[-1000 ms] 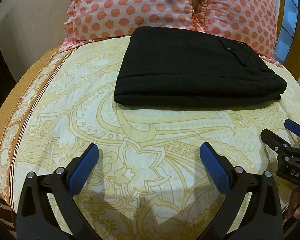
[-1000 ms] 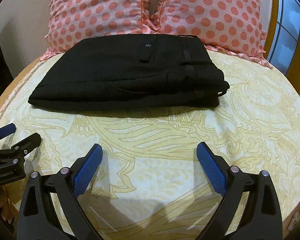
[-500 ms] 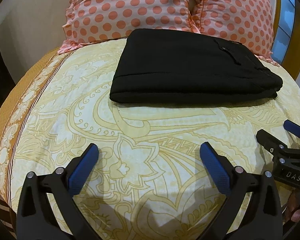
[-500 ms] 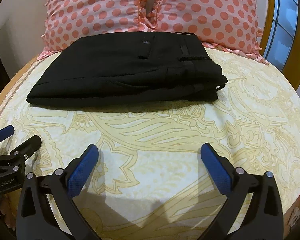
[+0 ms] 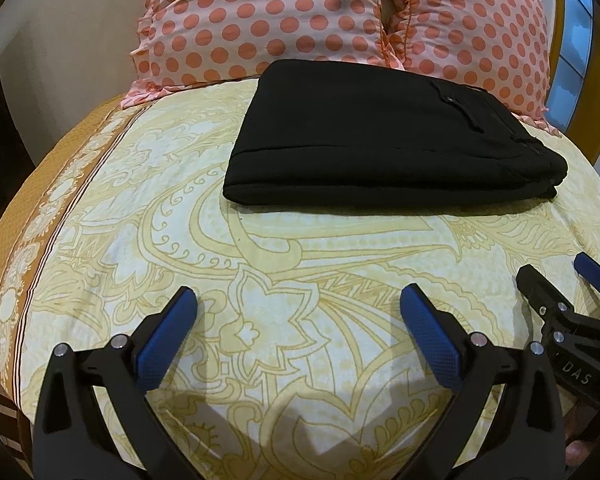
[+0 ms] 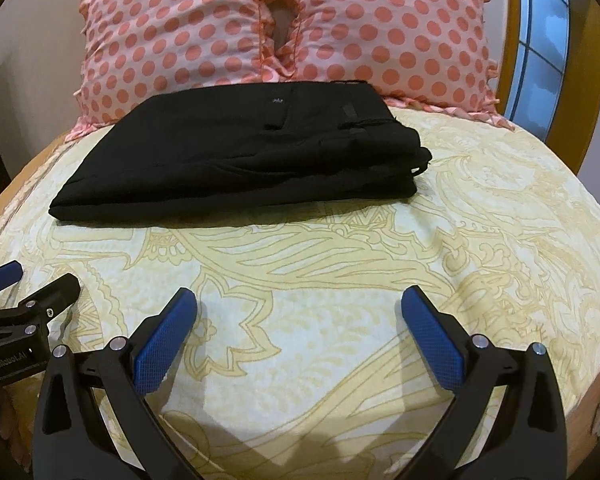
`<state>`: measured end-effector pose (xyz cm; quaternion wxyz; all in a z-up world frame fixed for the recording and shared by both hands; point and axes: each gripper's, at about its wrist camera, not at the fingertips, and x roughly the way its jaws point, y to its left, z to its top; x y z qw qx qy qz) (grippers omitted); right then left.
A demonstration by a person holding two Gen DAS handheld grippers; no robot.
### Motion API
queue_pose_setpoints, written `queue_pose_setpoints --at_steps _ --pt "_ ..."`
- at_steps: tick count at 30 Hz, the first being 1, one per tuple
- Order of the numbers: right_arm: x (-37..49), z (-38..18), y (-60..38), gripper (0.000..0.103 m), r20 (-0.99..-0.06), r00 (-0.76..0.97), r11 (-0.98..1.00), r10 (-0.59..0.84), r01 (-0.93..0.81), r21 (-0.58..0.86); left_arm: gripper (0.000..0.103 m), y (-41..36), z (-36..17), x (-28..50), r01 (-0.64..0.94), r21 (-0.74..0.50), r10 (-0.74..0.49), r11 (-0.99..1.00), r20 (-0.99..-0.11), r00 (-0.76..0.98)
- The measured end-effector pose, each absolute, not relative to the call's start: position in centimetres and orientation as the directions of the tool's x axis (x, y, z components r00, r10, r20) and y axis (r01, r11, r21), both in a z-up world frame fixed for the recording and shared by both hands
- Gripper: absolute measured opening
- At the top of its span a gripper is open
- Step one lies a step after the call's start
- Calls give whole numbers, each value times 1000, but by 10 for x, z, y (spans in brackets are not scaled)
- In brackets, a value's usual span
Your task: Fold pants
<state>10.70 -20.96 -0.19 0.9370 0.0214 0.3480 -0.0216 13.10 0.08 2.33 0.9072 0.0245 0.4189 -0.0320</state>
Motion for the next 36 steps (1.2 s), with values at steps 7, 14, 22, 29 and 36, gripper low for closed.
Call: queue_pose_setpoints --at_steps 7,14,22,29,36 --pt "107 -2 -210 102 -651 759 999 -18 46 26 101 2 23 127 73 18 -34 997 -758 651" --pt "103 -2 -210 102 -643 766 999 0 22 27 101 2 23 126 67 18 -30 998 -760 650" --pt "102 -3 -209 102 -635 773 999 -2 24 26 101 4 22 124 85 10 -47 996 -762 646" --pt "101 -3 -209 102 -633 774 999 -2 24 26 101 4 22 125 88 10 -49 996 -766 641" --pt "101 -3 -208 102 -633 774 999 -3 25 26 101 3 23 126 87 9 -48 996 -773 633"
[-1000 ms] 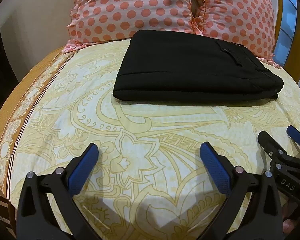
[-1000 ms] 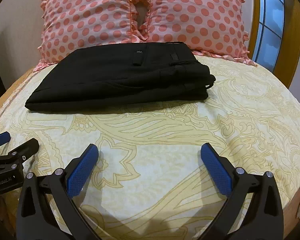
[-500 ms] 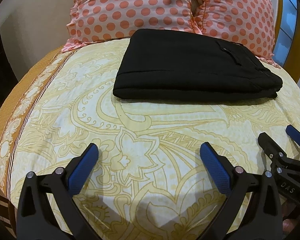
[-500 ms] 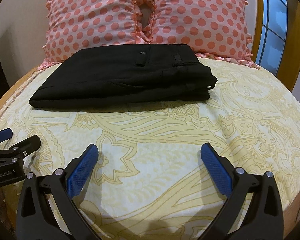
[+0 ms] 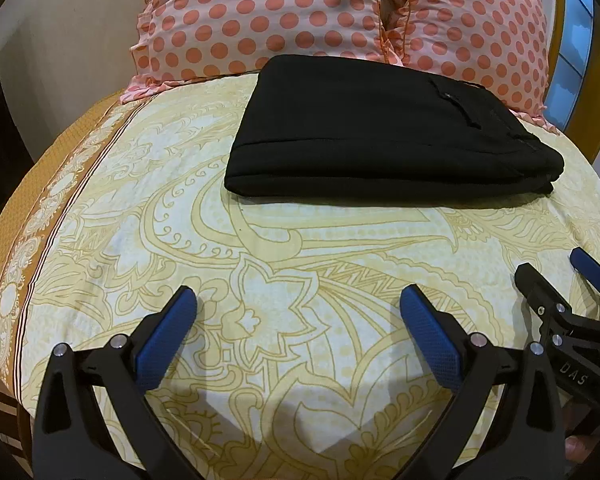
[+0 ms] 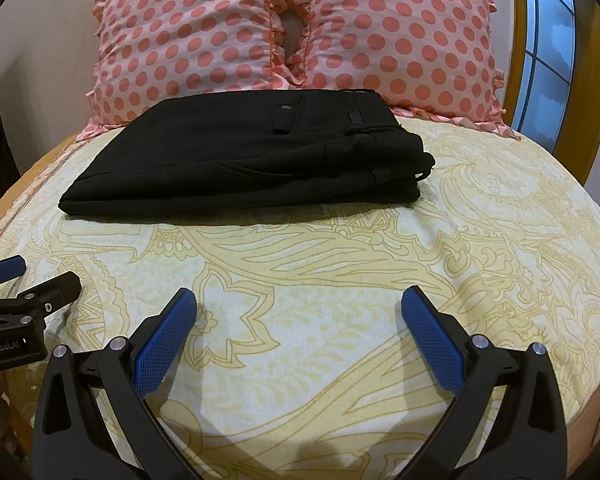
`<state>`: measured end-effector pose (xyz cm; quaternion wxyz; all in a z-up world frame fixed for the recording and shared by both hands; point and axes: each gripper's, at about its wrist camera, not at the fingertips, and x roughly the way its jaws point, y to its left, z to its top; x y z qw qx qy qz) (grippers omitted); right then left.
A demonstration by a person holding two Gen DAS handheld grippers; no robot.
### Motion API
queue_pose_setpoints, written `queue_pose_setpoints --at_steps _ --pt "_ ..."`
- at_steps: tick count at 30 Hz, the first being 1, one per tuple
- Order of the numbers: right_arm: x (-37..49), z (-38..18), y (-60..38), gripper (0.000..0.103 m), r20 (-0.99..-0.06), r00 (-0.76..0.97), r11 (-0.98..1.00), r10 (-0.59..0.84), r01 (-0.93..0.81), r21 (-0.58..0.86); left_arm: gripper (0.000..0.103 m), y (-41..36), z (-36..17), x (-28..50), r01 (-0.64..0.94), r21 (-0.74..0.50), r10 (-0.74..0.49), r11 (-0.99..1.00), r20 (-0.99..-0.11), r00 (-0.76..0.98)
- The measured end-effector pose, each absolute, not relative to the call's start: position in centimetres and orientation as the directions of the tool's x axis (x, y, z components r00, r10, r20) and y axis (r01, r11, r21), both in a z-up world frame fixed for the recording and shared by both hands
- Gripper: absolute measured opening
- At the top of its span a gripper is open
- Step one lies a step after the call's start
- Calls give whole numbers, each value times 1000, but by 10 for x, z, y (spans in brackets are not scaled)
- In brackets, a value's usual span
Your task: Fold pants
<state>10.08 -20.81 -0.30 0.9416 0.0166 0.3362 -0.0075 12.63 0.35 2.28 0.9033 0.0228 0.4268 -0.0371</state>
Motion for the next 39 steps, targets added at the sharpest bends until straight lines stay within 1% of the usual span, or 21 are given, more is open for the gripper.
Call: queue_pose_setpoints --at_steps 17,39 --pt "101 -3 -207 102 -633 774 999 -6 29 26 101 4 23 130 92 12 -48 996 -784 619" --pt "101 -3 -207 102 -633 774 999 -5 28 26 101 3 23 127 93 12 -50 996 -773 632"
